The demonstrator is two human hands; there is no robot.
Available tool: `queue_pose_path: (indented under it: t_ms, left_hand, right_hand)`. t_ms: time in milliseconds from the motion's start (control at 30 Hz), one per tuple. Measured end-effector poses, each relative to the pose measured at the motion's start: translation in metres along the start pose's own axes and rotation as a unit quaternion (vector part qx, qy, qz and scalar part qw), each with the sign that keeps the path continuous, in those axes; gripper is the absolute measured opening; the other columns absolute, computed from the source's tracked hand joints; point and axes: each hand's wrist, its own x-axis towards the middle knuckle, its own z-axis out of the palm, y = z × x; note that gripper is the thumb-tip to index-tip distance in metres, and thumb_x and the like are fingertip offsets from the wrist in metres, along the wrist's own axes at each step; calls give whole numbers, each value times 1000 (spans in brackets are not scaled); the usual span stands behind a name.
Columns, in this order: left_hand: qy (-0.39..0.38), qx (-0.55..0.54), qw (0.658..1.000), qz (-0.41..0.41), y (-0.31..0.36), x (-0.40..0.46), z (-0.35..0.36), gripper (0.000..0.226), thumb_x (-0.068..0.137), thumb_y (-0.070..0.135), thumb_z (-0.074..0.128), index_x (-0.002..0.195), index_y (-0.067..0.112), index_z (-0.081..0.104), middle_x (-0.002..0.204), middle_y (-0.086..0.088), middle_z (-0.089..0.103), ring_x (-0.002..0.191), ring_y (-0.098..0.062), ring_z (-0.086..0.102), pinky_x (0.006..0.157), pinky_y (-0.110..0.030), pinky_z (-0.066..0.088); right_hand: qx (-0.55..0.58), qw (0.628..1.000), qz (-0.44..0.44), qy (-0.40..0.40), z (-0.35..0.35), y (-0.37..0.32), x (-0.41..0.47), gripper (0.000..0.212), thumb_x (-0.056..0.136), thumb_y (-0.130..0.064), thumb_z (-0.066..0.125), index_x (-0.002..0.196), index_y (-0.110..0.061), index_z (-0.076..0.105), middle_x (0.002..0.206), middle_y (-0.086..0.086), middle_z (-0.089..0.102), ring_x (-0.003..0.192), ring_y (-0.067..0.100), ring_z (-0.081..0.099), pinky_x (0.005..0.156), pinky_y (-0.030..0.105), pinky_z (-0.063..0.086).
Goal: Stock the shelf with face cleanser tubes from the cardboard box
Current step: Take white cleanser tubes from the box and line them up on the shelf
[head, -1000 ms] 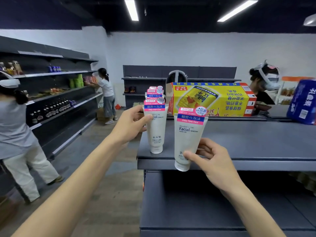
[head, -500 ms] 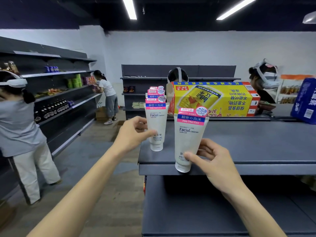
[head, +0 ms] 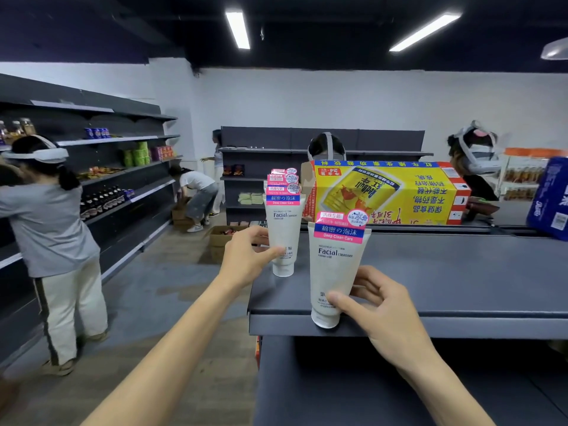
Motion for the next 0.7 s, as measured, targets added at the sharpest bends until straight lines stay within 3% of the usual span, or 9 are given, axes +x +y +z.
queue_pose_path:
  t_ms: [700]
  left_hand:
    - [-6, 10, 1000, -23, -6, 12, 1, 41, 81, 25, 79, 118, 15, 65, 113, 2, 71, 99, -9, 67, 89, -33, 57]
  right_hand:
    - [1, 1000, -1, -2, 0, 5, 4, 29, 79, -21, 83, 104, -28, 69, 104, -11, 75, 102, 5, 70, 82, 10, 51]
